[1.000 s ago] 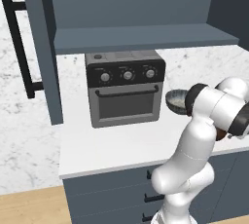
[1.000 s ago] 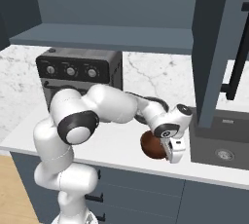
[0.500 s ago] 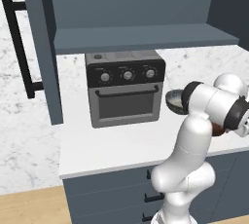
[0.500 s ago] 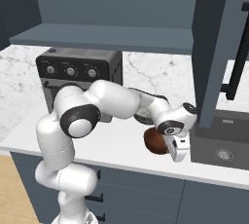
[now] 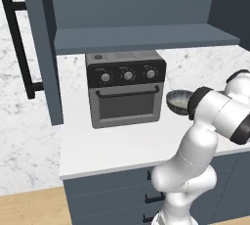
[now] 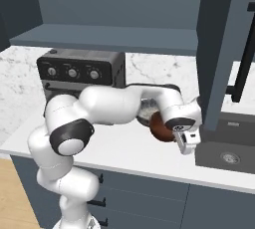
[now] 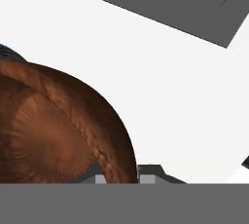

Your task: Pick up the bowls on the counter and stack them on top of one another in the open cabinet. Place the smaller bowl on top of the larger bowl.

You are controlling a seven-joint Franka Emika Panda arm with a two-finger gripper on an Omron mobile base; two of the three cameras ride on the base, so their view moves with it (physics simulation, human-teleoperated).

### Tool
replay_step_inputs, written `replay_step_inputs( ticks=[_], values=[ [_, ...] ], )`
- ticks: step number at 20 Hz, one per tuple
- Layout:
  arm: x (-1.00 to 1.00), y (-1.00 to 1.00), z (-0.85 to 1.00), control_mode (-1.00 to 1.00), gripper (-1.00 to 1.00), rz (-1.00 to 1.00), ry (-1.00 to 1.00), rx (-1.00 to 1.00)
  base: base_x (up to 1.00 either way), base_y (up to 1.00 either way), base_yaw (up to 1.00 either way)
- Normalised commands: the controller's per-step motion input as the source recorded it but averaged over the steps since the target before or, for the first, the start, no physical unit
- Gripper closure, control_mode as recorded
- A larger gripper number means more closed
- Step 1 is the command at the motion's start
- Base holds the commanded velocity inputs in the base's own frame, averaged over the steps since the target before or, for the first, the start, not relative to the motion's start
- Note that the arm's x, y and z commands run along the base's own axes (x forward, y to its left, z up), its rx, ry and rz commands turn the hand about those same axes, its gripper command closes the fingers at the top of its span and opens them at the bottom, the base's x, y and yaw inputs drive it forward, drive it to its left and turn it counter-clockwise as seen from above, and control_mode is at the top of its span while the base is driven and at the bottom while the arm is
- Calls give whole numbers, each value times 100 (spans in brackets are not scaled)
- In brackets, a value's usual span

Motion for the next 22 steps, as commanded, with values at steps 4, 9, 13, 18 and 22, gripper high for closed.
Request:
replay_step_inputs(
  ticks=[4,9,13,18,22],
  values=[
    [36,11,48,-100,100,0,-9,3,0,0,0],
    [60,15,18,-100,100,0,-1,0,0,0,0],
    [80,3,0,-100,100,0,6,0,0,0,0],
    [82,14,0,-100,100,0,6,0,0,0,0],
    [77,23,0,-100,100,-1,7,0,0,0,0]
  ],
)
